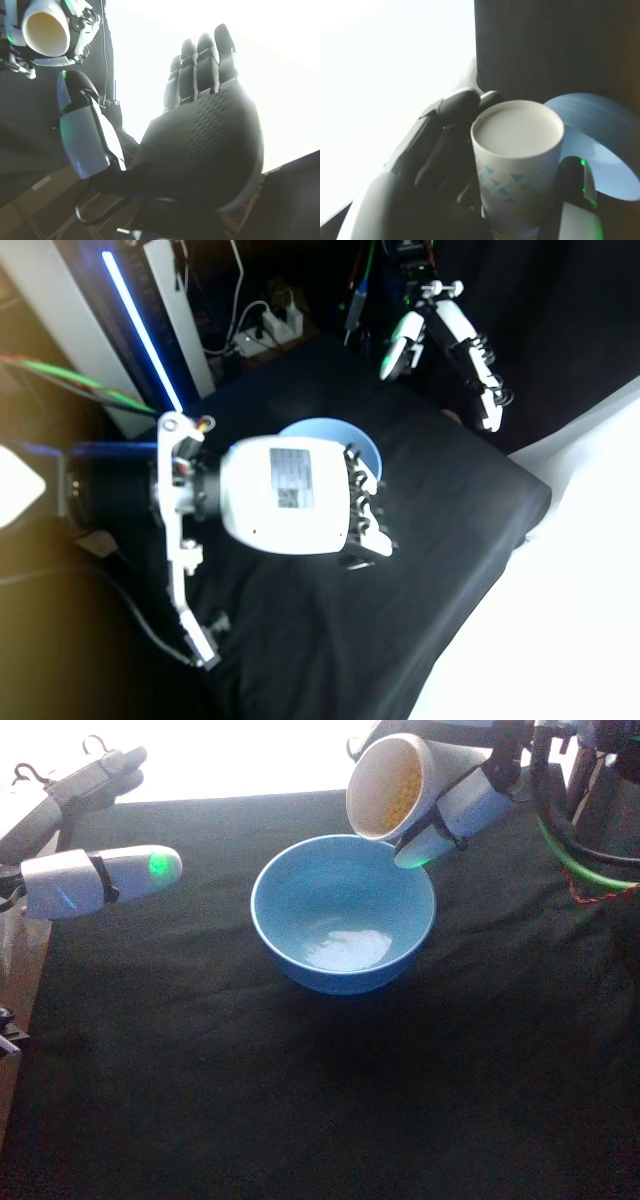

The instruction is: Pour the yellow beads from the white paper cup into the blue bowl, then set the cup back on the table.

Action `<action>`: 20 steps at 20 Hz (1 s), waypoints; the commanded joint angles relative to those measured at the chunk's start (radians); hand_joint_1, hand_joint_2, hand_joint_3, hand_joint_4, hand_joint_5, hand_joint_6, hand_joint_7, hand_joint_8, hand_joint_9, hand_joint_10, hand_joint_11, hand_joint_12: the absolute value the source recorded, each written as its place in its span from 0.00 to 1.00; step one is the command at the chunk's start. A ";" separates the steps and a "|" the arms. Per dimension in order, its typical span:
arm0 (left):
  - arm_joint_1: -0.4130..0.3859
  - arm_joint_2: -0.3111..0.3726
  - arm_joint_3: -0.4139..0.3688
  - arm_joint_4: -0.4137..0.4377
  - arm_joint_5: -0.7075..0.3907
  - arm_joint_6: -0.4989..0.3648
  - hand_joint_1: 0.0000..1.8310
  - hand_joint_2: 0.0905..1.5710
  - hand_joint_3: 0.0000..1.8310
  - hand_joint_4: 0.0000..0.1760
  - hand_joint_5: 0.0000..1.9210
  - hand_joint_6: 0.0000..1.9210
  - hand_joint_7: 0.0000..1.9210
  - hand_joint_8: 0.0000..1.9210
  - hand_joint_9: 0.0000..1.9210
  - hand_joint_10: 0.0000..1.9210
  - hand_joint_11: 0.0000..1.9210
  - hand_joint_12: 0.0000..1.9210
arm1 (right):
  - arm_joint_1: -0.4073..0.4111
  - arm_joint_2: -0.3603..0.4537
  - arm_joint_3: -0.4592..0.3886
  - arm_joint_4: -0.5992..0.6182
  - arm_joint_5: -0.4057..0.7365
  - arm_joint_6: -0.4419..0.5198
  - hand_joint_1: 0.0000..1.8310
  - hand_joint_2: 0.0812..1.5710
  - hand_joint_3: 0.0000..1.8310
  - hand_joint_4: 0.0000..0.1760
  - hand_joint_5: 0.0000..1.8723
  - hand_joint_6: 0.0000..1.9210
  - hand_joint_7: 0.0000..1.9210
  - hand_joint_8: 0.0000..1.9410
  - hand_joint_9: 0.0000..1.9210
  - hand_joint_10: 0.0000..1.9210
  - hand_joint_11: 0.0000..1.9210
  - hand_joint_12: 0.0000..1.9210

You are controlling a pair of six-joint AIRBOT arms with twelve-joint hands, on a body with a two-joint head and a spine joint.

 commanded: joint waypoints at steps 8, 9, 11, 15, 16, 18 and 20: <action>-0.014 0.003 0.008 -0.004 -0.112 -0.008 0.30 0.54 0.00 0.00 0.08 0.00 0.13 0.00 0.10 0.00 0.00 0.29 | 0.044 0.003 -0.039 -0.071 0.009 0.005 0.60 0.70 0.00 0.00 0.52 0.51 0.66 0.20 0.59 0.54 0.50 0.81; -0.015 0.004 0.008 -0.003 -0.111 -0.008 0.30 0.54 0.00 0.00 0.08 0.00 0.13 0.00 0.10 0.00 0.00 0.29 | 0.044 0.007 -0.046 -0.090 0.004 0.005 0.61 0.71 0.00 0.00 0.51 0.52 0.66 0.16 0.59 0.50 0.49 0.80; -0.015 0.004 0.008 -0.002 -0.110 -0.008 0.30 0.55 0.00 0.06 0.08 0.00 0.14 0.00 0.10 0.00 0.00 0.29 | 0.045 0.009 -0.053 -0.111 -0.004 0.005 0.58 0.72 0.00 0.00 0.49 0.56 0.68 0.08 0.62 0.38 0.49 0.73; -0.015 0.003 0.008 -0.002 -0.110 -0.008 0.30 0.54 0.00 0.00 0.07 0.00 0.15 0.00 0.10 0.00 0.00 0.28 | 0.045 0.009 -0.057 -0.126 -0.009 0.005 0.46 0.75 0.00 0.00 0.57 0.03 0.71 0.01 0.68 0.21 0.47 0.72; -0.015 0.003 0.008 -0.002 -0.110 -0.008 0.29 0.54 0.00 0.00 0.07 0.00 0.15 0.00 0.10 0.00 0.00 0.30 | 0.045 0.009 -0.058 -0.129 -0.009 0.005 0.56 0.71 0.00 0.00 0.53 0.41 0.72 0.01 0.69 0.23 0.49 0.70; -0.015 0.004 0.008 -0.002 -0.108 -0.008 0.30 0.55 0.00 0.00 0.07 0.00 0.14 0.00 0.10 0.00 0.00 0.28 | 0.047 0.009 -0.059 -0.144 -0.012 0.005 0.56 0.72 0.00 0.00 0.51 0.46 0.70 0.00 0.67 0.21 0.47 0.69; -0.015 0.004 0.008 -0.001 -0.106 -0.008 0.30 0.54 0.00 0.00 0.08 0.00 0.15 0.00 0.11 0.00 0.00 0.29 | 0.054 0.010 -0.065 -0.171 -0.020 0.005 0.58 0.73 0.00 0.00 0.47 0.59 0.68 0.00 0.66 0.18 0.45 0.68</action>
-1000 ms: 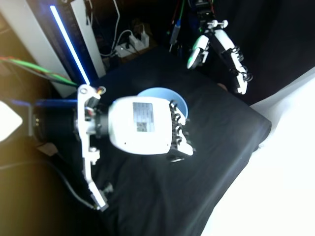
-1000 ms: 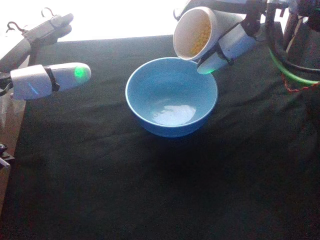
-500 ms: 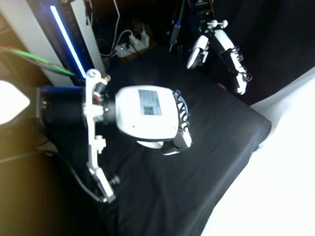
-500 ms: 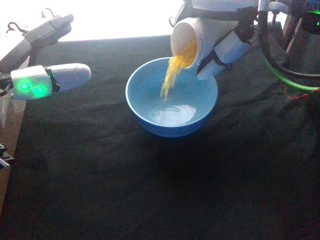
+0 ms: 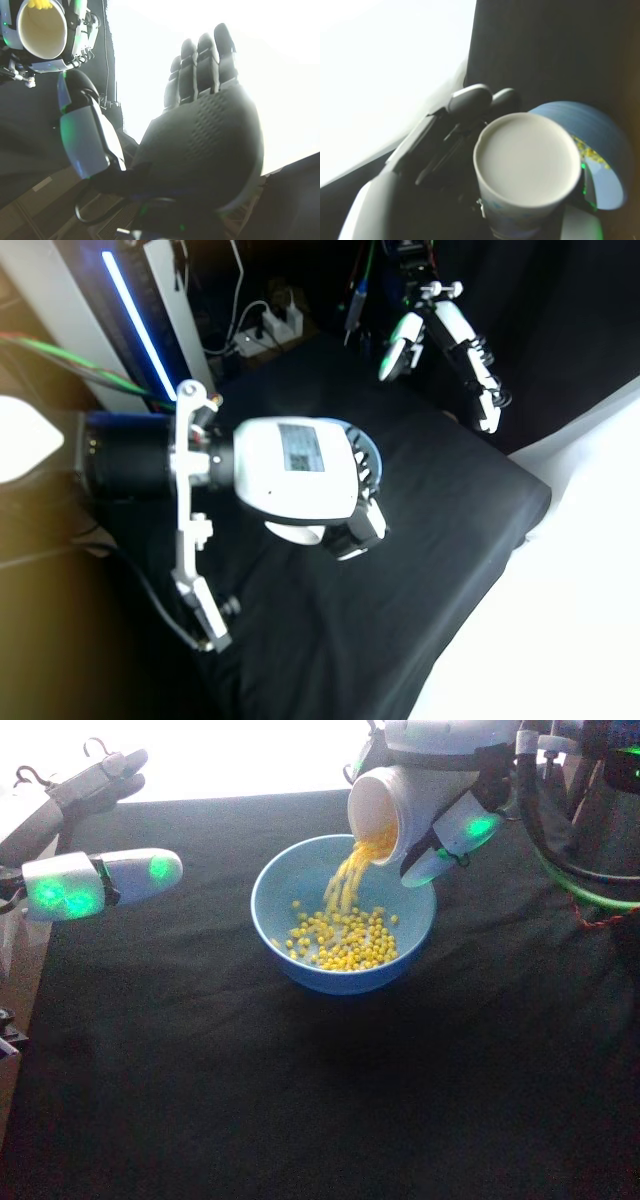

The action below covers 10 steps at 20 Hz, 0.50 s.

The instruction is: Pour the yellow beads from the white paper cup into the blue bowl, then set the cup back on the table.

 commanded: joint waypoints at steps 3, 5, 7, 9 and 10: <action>-0.016 0.003 0.008 -0.006 -0.115 -0.008 0.30 0.54 0.00 0.00 0.07 0.00 0.15 0.00 0.11 0.00 0.00 0.29 | 0.033 0.004 -0.028 -0.033 0.003 0.001 0.55 0.75 0.00 0.16 0.45 0.62 0.68 0.00 0.66 0.21 0.46 0.74; -0.016 0.003 0.008 -0.006 -0.114 -0.008 0.31 0.55 0.00 0.00 0.07 0.00 0.15 0.00 0.11 0.00 0.00 0.28 | 0.034 0.006 -0.032 -0.050 0.000 0.001 0.53 0.76 0.00 0.38 0.43 0.65 0.65 0.00 0.64 0.18 0.44 0.71; -0.016 0.004 0.008 -0.005 -0.112 -0.008 0.30 0.54 0.00 0.00 0.08 0.00 0.15 0.00 0.11 0.00 0.00 0.29 | 0.037 0.009 -0.037 -0.067 -0.006 0.001 0.46 0.77 0.00 0.00 0.45 0.26 0.65 0.00 0.63 0.23 0.44 0.75; -0.017 0.003 0.008 -0.005 -0.111 -0.008 0.31 0.54 0.00 0.00 0.08 0.00 0.15 0.00 0.11 0.00 0.00 0.29 | 0.044 0.013 -0.046 -0.093 -0.013 0.001 0.45 0.77 0.00 0.00 0.51 0.02 0.66 0.01 0.60 0.32 0.43 0.77; -0.017 0.003 0.008 -0.005 -0.110 -0.008 0.31 0.54 0.00 0.00 0.08 0.00 0.15 0.00 0.10 0.00 0.00 0.28 | 0.046 0.013 -0.051 -0.112 -0.018 0.001 0.44 0.77 0.00 0.00 0.52 0.01 0.65 0.00 0.57 0.32 0.41 0.75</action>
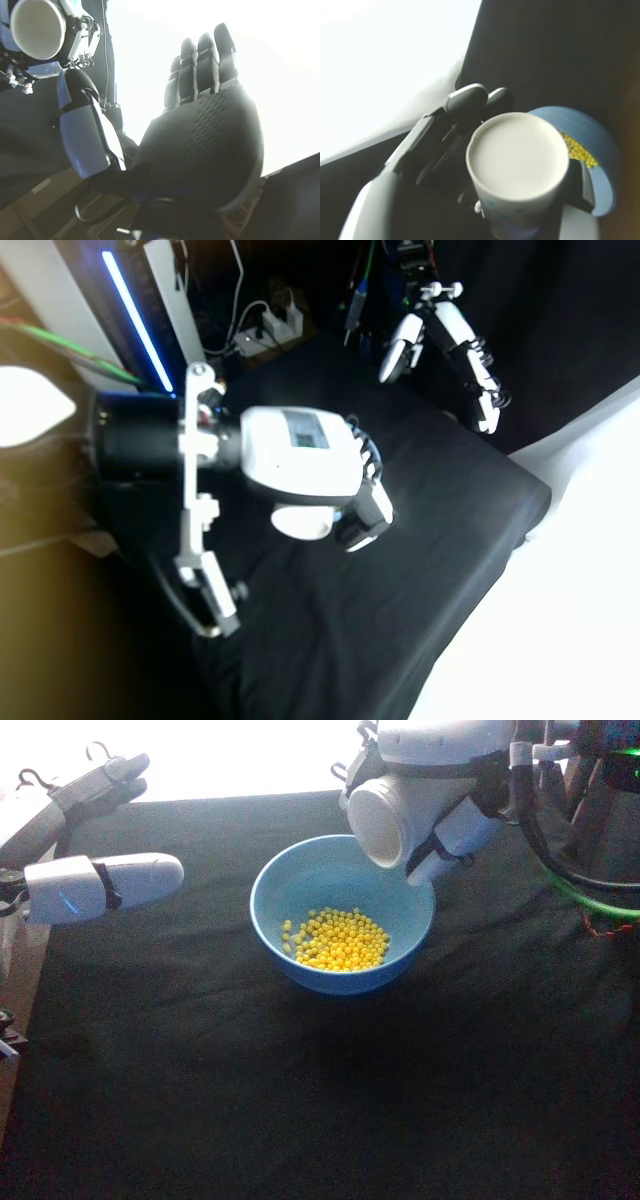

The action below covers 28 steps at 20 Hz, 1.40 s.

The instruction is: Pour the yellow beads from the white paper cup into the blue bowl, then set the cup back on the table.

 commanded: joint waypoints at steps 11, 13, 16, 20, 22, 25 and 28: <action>-0.021 0.000 0.005 -0.011 -0.130 -0.009 0.30 0.54 0.00 0.00 0.08 0.00 0.15 0.00 0.10 0.00 0.00 0.27 | 0.024 0.026 -0.019 0.114 -0.020 -0.003 0.43 0.77 0.00 0.00 0.55 0.03 0.65 0.07 0.57 0.35 0.39 0.79; -0.021 0.000 0.003 -0.018 -0.139 -0.010 0.30 0.54 0.00 0.00 0.08 0.00 0.15 0.00 0.10 0.00 0.00 0.26 | 0.023 0.042 -0.004 0.215 0.004 -0.004 0.42 0.75 0.00 0.00 0.61 0.00 0.69 0.01 0.62 0.24 0.40 0.76; -0.020 0.000 0.001 -0.023 -0.143 -0.011 0.30 0.53 0.00 0.00 0.08 0.00 0.15 0.00 0.11 0.00 0.00 0.30 | 0.020 0.069 0.028 0.376 0.063 -0.004 0.43 0.74 0.00 0.00 0.60 0.00 0.69 0.00 0.59 0.32 0.40 0.76; -0.014 -0.001 -0.002 -0.033 -0.151 -0.012 0.31 0.53 0.00 0.00 0.07 0.00 0.15 0.00 0.09 0.00 0.00 0.26 | -0.034 0.106 0.047 0.631 0.135 -0.059 0.67 0.68 0.00 0.14 0.55 0.49 0.54 0.44 0.58 0.14 0.35 0.65; -0.009 -0.001 -0.004 -0.037 -0.154 -0.013 0.31 0.52 0.00 0.00 0.07 0.00 0.15 0.00 0.10 0.00 0.00 0.28 | -0.068 0.112 0.060 0.739 0.173 -0.076 0.59 0.72 0.00 0.00 0.49 0.56 0.56 0.07 0.53 0.03 0.22 0.58; 0.001 -0.001 -0.006 -0.044 -0.162 -0.017 0.32 0.52 0.00 0.00 0.07 0.00 0.16 0.00 0.10 0.00 0.00 0.28 | -0.110 0.111 0.083 0.866 0.223 -0.083 0.59 0.72 0.00 0.00 0.50 0.55 0.58 0.37 0.51 0.64 0.36 0.93; 0.003 -0.002 -0.008 -0.047 -0.163 -0.017 0.31 0.52 0.00 0.00 0.07 0.00 0.15 0.00 0.10 0.00 0.00 0.29 | -0.167 0.119 0.088 1.024 0.296 -0.127 0.59 0.74 0.00 0.00 0.47 0.59 0.58 0.16 0.49 0.32 0.26 0.69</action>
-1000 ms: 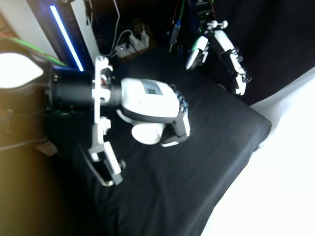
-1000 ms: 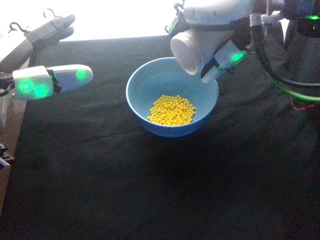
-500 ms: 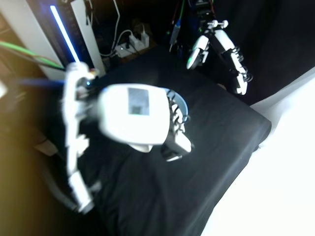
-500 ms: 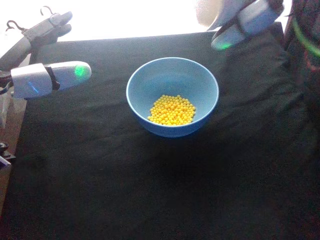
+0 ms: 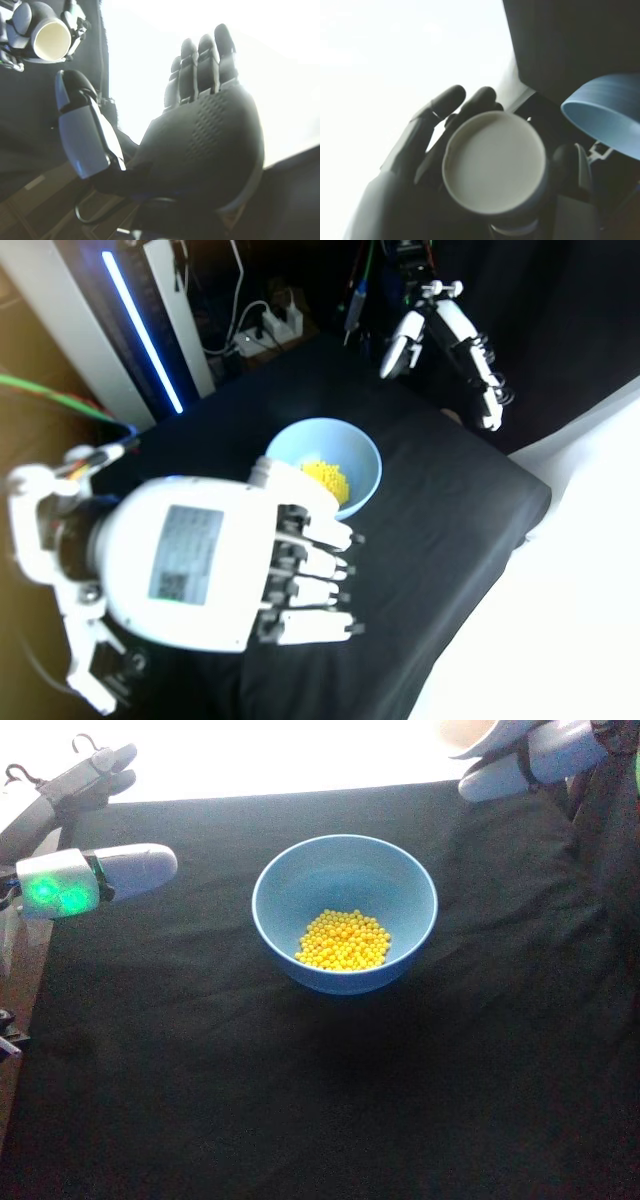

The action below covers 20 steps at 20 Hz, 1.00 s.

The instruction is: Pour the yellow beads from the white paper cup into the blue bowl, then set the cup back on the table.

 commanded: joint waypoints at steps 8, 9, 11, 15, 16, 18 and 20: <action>0.001 -0.003 -0.002 -0.009 -0.127 -0.011 0.30 0.51 0.00 0.00 0.08 0.00 0.17 0.00 0.11 0.00 0.00 0.27 | -0.225 0.008 0.035 0.490 0.368 -0.006 0.60 0.75 0.00 0.00 0.44 0.63 0.65 0.00 0.64 0.00 0.44 0.36; 0.002 -0.003 -0.002 -0.009 -0.127 -0.011 0.30 0.51 0.00 0.00 0.08 0.00 0.17 0.00 0.10 0.00 0.00 0.27 | -0.249 0.008 0.036 0.529 0.391 -0.006 0.58 0.77 0.00 0.00 0.42 0.66 0.63 0.00 0.63 0.00 0.45 0.33; 0.005 -0.005 -0.003 -0.012 -0.127 -0.011 0.30 0.50 0.00 0.00 0.08 0.00 0.18 0.00 0.10 0.00 0.00 0.24 | -0.279 0.008 0.043 0.583 0.417 -0.006 0.57 0.79 0.00 0.00 0.38 0.71 0.61 0.00 0.63 0.00 0.50 0.25; 0.014 -0.007 -0.003 -0.016 -0.138 -0.015 0.31 0.51 0.00 0.01 0.08 0.00 0.17 0.00 0.10 0.00 0.00 0.28 | -0.283 -0.009 0.054 0.626 0.447 -0.006 0.58 0.74 0.00 0.00 0.46 0.61 0.64 0.00 0.64 0.00 0.54 0.14; 0.014 -0.007 -0.003 -0.017 -0.139 -0.015 0.32 0.52 0.00 0.00 0.08 0.00 0.17 0.00 0.11 0.00 0.00 0.30 | -0.290 -0.013 0.055 0.645 0.459 -0.006 0.59 0.74 0.00 0.00 0.46 0.61 0.64 0.00 0.63 0.00 0.53 0.13; 0.015 -0.008 -0.002 -0.017 -0.140 -0.015 0.32 0.52 0.00 0.00 0.08 0.00 0.17 0.00 0.11 0.00 0.00 0.33 | -0.321 -0.022 0.055 0.702 0.502 -0.006 0.59 0.77 0.00 0.00 0.41 0.67 0.62 0.00 0.65 0.00 0.57 0.10; 0.015 -0.010 -0.002 -0.017 -0.142 -0.018 0.32 0.52 0.00 0.00 0.08 0.00 0.17 0.00 0.11 0.00 0.00 0.30 | -0.355 -0.036 0.055 0.774 0.555 -0.001 0.59 0.78 0.00 0.00 0.40 0.69 0.62 0.00 0.65 0.00 0.58 0.09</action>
